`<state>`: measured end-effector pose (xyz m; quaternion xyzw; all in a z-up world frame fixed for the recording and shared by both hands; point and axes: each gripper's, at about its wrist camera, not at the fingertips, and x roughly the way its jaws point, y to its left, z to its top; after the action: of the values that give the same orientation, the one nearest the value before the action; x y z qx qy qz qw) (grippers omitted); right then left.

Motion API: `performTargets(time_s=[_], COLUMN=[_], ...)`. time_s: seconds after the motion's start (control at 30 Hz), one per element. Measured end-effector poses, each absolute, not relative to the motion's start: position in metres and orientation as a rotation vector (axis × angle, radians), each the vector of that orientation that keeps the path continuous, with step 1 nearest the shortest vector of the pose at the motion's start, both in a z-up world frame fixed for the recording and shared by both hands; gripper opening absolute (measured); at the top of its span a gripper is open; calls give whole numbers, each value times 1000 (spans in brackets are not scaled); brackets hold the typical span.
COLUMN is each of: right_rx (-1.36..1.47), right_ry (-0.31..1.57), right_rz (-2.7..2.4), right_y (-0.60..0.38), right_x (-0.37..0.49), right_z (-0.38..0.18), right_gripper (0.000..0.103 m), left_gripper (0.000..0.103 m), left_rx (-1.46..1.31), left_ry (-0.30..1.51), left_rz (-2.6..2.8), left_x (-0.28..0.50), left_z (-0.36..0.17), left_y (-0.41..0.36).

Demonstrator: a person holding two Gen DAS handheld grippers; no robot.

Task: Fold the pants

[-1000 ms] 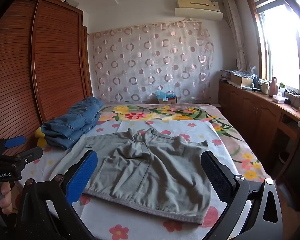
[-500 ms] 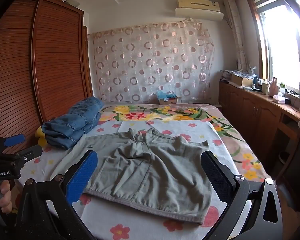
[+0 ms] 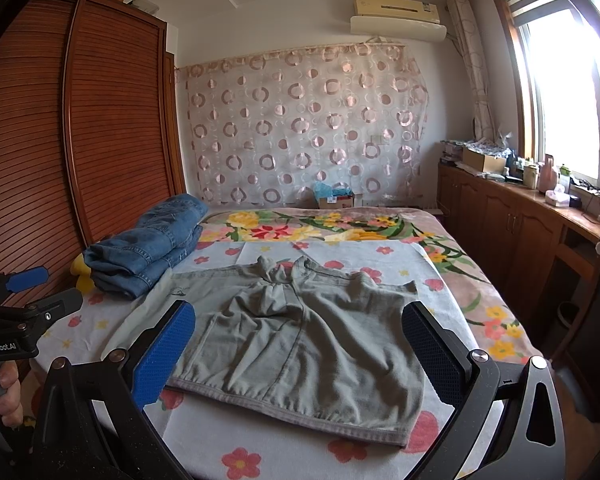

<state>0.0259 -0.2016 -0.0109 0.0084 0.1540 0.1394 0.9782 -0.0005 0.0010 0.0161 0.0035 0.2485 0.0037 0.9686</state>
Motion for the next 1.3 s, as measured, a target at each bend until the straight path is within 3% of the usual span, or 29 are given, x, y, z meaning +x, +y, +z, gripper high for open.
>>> performTargets(time_s=[1.3], right_rx=[23], right_ry=[305], right_rz=[278], right_y=[-201], right_x=[22], right_z=[-9], right_gripper=[103], left_gripper=[103], left_rx=[10], left_ry=[486], left_rz=[7], left_x=[-9], left_z=[26], left_y=[-1])
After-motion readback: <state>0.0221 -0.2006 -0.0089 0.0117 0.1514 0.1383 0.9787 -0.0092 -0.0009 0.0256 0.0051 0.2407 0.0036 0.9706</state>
